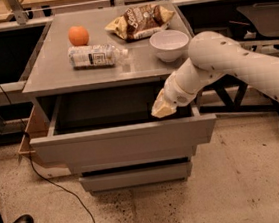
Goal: Open top drawer
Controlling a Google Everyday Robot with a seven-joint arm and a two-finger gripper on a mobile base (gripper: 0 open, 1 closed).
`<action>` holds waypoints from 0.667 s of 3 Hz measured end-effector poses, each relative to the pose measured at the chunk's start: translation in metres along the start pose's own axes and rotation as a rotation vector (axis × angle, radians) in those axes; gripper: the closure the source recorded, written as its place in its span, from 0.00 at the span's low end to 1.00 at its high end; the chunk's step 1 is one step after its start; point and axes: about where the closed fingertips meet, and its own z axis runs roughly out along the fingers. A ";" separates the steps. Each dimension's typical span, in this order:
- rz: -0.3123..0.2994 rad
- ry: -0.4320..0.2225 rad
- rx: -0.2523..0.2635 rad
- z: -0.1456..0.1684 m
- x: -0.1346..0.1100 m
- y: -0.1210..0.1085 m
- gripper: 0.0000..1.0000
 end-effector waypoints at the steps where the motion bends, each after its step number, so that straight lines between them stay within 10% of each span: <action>1: 0.002 -0.038 0.023 0.015 0.000 -0.013 1.00; 2: 0.026 -0.061 0.025 0.049 0.011 -0.023 1.00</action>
Offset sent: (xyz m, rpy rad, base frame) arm 0.0516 0.0149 -0.0598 0.0964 -0.0385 -0.0537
